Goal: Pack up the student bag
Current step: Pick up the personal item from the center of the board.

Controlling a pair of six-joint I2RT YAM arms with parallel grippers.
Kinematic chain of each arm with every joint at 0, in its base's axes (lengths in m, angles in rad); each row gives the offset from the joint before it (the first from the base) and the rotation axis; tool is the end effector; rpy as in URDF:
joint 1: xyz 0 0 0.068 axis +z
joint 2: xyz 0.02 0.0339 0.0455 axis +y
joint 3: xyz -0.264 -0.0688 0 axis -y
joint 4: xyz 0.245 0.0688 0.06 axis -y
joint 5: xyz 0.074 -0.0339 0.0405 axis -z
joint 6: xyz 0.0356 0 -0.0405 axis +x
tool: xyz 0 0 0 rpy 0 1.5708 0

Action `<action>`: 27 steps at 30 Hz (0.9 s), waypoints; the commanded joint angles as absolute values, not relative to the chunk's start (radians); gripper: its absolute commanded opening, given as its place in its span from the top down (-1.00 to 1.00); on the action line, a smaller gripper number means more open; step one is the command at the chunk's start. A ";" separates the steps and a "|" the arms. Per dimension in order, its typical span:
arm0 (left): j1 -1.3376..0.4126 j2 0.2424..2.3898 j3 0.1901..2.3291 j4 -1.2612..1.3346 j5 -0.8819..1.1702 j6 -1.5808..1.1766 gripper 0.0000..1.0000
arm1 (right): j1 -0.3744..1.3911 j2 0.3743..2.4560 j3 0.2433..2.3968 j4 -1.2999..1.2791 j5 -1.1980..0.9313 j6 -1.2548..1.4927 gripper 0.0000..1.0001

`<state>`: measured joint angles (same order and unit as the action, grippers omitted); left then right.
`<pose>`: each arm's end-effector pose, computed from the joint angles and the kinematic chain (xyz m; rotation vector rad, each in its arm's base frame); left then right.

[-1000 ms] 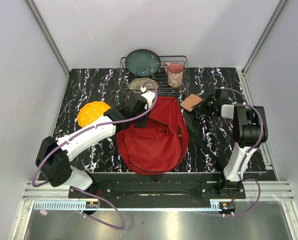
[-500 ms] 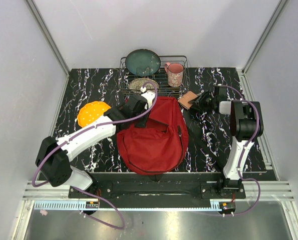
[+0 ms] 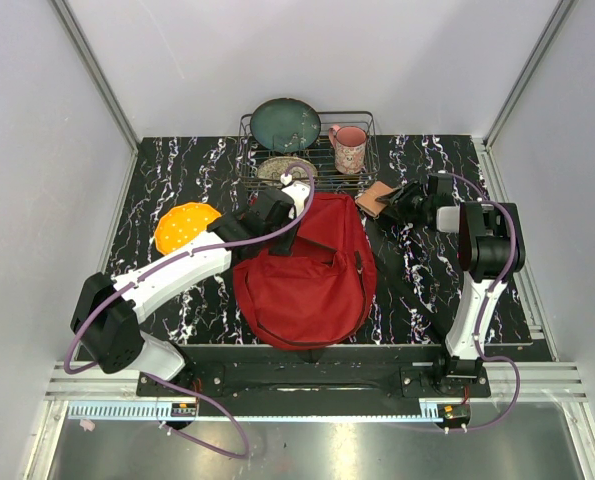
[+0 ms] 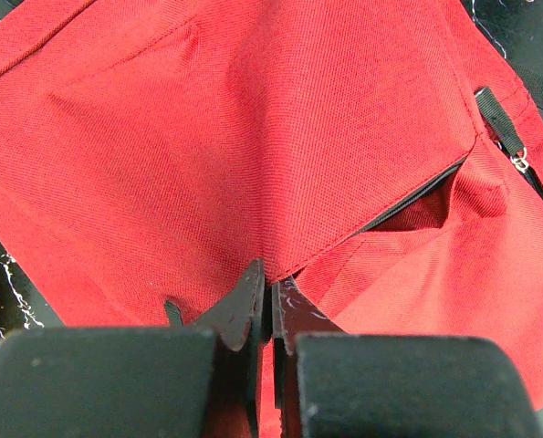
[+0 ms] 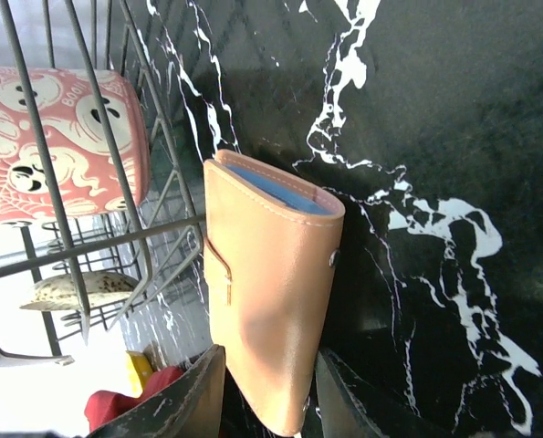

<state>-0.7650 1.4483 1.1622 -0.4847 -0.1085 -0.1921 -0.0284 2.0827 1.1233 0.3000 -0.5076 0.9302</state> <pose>0.2322 -0.2176 0.2877 0.6153 2.2808 -0.3460 0.4225 0.0053 0.1131 0.8097 2.1988 1.0391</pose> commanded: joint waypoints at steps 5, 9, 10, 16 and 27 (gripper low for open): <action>-0.764 1.436 1.198 -0.483 -0.078 -0.210 1.00 | -0.028 2.132 1.081 0.526 -0.515 1.051 0.01; -0.764 1.433 1.201 -0.486 -0.078 -0.212 1.00 | -0.026 2.138 1.042 0.633 -0.511 1.143 0.02; -0.764 1.431 1.200 -0.488 -0.077 -0.212 1.00 | -0.026 2.140 1.042 0.643 -0.506 1.150 0.01; -0.764 1.427 1.198 -0.494 -0.080 -0.210 1.00 | -0.020 2.135 1.054 0.623 -0.505 1.144 0.19; -0.764 1.405 1.196 -0.494 -0.084 -0.216 1.00 | -0.020 2.007 1.032 0.473 -0.503 1.057 1.00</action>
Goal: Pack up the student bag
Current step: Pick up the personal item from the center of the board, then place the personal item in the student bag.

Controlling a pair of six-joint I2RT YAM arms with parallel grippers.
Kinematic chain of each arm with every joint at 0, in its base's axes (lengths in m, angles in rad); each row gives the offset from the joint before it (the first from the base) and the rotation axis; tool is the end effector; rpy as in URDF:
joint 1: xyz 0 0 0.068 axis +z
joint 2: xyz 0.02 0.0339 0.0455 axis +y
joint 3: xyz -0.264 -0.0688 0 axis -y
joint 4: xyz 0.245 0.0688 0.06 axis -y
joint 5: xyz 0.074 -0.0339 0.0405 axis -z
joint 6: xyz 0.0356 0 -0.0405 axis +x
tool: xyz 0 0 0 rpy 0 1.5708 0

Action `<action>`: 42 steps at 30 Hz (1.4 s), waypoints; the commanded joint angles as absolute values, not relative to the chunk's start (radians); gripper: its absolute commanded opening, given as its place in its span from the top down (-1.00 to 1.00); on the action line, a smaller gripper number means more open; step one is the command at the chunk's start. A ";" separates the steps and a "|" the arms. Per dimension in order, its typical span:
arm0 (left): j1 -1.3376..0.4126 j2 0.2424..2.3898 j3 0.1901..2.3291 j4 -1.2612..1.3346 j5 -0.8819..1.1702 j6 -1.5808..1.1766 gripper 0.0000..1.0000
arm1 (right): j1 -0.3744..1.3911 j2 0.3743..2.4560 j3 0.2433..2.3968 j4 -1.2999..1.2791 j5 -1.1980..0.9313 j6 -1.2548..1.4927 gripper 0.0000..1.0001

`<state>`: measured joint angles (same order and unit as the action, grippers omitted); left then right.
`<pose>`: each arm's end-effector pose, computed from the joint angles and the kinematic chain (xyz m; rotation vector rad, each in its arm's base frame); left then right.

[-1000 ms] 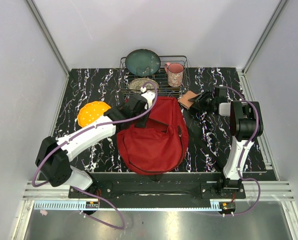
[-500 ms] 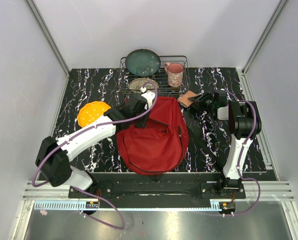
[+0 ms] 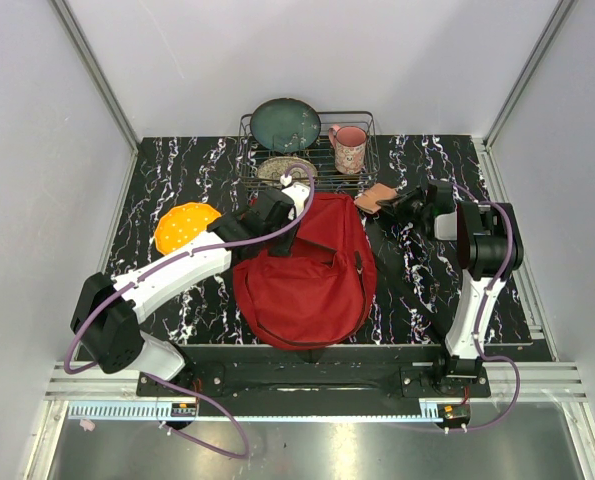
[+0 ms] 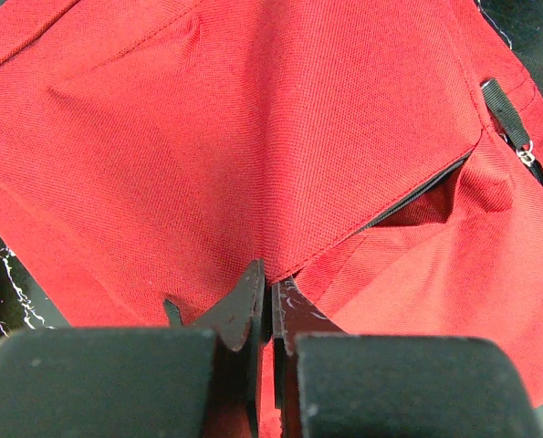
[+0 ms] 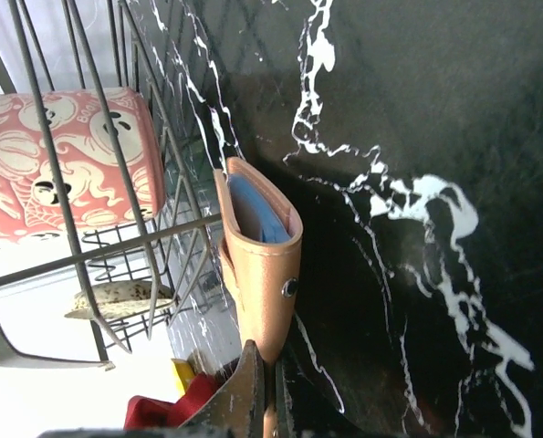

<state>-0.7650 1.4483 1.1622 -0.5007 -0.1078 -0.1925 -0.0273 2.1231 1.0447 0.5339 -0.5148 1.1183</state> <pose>0.2313 -0.2167 0.2865 0.6203 2.2954 -0.3389 0.4173 0.0061 0.0963 0.9376 2.0688 1.1625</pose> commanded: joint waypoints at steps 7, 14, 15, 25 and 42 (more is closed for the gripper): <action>-0.762 1.396 1.196 -0.485 -0.078 -0.221 1.00 | -0.020 1.671 0.790 0.408 -0.425 0.989 1.00; -0.762 1.371 1.178 -0.492 -0.091 -0.229 1.00 | -0.020 1.286 0.598 0.250 -0.407 0.943 1.00; -0.762 1.365 1.174 -0.485 -0.089 -0.235 1.00 | -0.020 1.191 0.589 0.220 -0.397 0.934 1.00; -0.761 1.344 1.149 -0.453 -0.081 -0.241 1.00 | -0.020 0.782 0.577 -0.074 -0.541 0.952 1.00; -0.759 1.371 1.169 -0.426 -0.069 -0.258 1.00 | 0.326 0.905 0.612 0.087 -0.825 0.969 1.00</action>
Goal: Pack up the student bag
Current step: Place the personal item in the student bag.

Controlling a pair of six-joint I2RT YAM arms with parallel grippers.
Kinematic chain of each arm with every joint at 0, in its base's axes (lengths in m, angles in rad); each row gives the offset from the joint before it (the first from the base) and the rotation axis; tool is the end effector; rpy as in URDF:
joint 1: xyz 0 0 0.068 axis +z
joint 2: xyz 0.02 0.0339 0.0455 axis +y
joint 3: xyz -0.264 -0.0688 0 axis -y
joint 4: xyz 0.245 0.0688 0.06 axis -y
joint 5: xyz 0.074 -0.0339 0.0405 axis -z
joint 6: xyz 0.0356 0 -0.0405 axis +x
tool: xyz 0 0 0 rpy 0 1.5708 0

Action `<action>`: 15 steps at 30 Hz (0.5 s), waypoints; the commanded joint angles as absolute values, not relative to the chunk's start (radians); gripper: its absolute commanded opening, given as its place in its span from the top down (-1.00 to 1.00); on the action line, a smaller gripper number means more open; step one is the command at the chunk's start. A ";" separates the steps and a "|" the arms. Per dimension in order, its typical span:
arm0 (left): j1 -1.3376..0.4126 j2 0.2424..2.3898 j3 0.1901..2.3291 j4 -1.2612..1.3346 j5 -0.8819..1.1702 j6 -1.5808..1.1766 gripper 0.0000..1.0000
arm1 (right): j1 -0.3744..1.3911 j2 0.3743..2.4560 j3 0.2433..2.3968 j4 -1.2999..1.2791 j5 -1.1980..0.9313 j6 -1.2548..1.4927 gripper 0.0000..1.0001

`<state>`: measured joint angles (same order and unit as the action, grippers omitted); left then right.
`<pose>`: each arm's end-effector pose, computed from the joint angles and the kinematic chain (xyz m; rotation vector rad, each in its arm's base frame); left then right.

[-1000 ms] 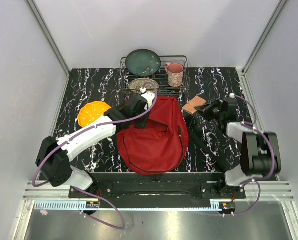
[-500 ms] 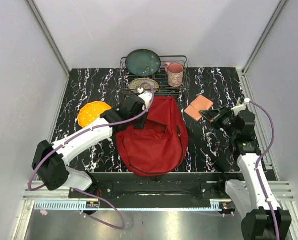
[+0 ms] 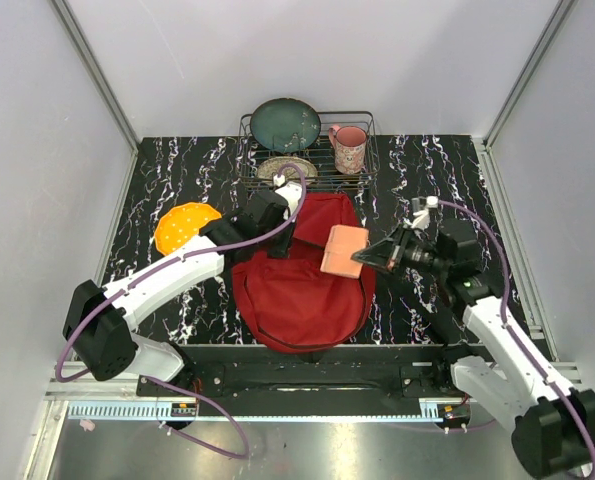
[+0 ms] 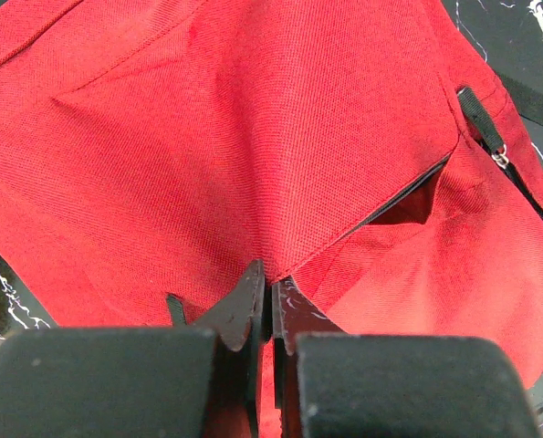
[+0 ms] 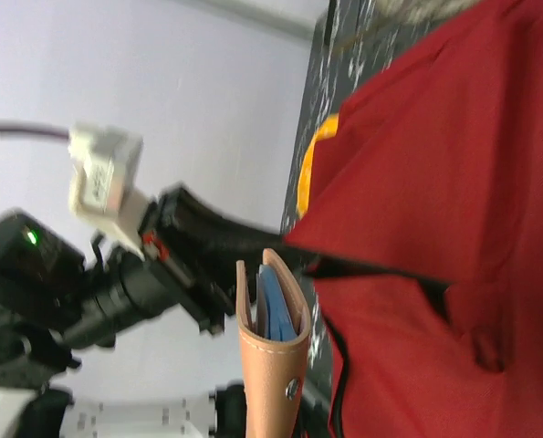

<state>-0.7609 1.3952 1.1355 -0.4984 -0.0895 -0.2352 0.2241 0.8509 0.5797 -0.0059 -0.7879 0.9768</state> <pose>0.2235 -0.2084 0.2933 0.5689 2.2891 -0.3920 0.1829 0.0676 0.2771 0.1488 2.0591 1.5160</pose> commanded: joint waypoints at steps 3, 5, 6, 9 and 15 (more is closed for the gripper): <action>-0.758 1.370 1.173 -0.428 -0.074 -0.259 1.00 | 0.428 0.960 0.601 0.100 -0.805 0.953 1.00; -0.759 1.370 1.177 -0.428 -0.075 -0.262 1.00 | 0.469 0.980 0.591 0.116 -0.784 0.957 1.00; -0.758 1.367 1.177 -0.431 -0.077 -0.264 1.00 | 0.480 1.008 0.585 0.155 -0.775 0.966 1.00; -0.758 1.361 1.178 -0.433 -0.080 -0.265 1.00 | 0.518 1.080 0.581 0.207 -0.766 0.979 1.00; -0.758 1.350 1.183 -0.446 -0.084 -0.265 1.00 | 0.575 1.244 0.594 0.328 -0.692 1.034 1.00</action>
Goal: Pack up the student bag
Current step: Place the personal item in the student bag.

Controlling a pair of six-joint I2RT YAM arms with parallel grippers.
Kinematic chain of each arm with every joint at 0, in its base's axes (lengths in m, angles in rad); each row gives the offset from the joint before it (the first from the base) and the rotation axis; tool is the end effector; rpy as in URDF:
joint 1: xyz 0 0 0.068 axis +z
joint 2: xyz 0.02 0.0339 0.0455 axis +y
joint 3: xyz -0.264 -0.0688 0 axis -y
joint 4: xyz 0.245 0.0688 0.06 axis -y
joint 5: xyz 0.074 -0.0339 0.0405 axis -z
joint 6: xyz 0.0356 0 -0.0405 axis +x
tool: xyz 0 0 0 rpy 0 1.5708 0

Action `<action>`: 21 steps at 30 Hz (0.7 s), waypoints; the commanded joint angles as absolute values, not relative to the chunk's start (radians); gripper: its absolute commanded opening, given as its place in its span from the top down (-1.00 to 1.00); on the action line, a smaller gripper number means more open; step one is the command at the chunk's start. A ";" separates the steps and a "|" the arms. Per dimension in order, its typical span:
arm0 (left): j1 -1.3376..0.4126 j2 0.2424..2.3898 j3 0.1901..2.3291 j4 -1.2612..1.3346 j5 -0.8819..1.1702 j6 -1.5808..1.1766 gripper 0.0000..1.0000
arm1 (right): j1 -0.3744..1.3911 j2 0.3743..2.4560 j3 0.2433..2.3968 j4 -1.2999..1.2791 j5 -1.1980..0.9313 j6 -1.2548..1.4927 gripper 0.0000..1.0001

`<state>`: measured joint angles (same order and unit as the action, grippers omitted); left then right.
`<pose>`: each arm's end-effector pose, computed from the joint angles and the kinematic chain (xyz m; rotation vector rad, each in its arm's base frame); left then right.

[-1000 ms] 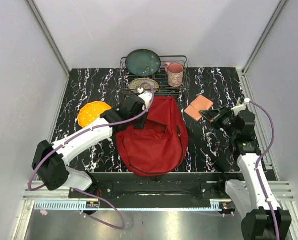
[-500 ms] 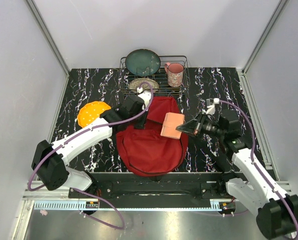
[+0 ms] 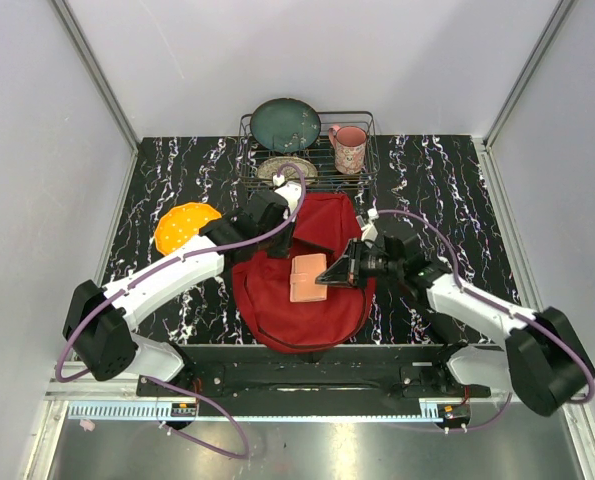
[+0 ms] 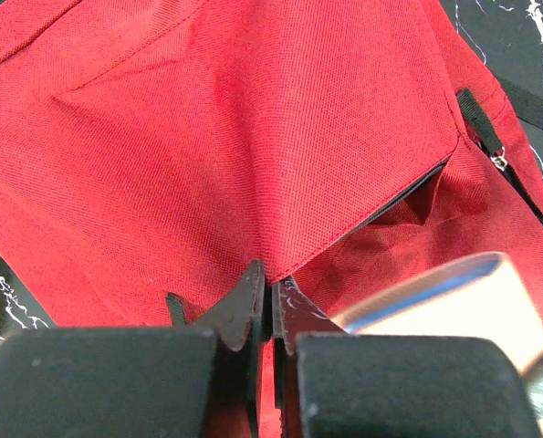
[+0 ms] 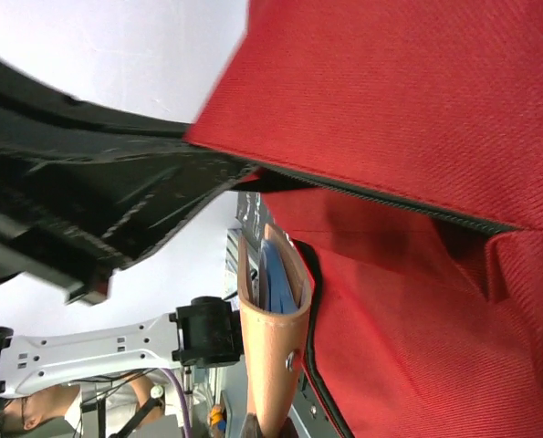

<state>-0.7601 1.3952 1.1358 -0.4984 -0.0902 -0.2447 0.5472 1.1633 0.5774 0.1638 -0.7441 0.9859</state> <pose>0.2237 -0.2082 0.2934 0.5568 2.2923 -0.3956 0.1959 0.1476 0.2294 -0.0648 2.3129 1.6376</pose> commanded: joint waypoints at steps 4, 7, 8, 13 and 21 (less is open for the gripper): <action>-0.756 1.342 1.177 -0.454 -0.084 -0.267 1.00 | 0.584 1.305 0.565 0.435 -0.625 1.119 1.00; -0.758 1.338 1.170 -0.454 -0.083 -0.270 1.00 | 0.584 1.345 0.557 0.488 -0.546 1.169 1.00; -0.756 1.338 1.172 -0.457 -0.081 -0.270 1.00 | 0.587 1.362 0.552 0.501 -0.498 1.184 1.00; -0.758 1.336 1.180 -0.456 -0.064 -0.273 1.00 | 0.621 1.385 0.497 0.661 -0.286 1.314 1.00; -0.759 1.359 1.204 -0.480 -0.006 -0.285 1.00 | 0.698 1.532 0.502 0.946 -0.012 1.454 1.00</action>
<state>-0.7555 1.3937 1.1366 -0.5014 -0.0738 -0.2562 0.6712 1.4418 0.4744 0.6827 -0.1917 1.3396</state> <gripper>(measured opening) 0.035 0.025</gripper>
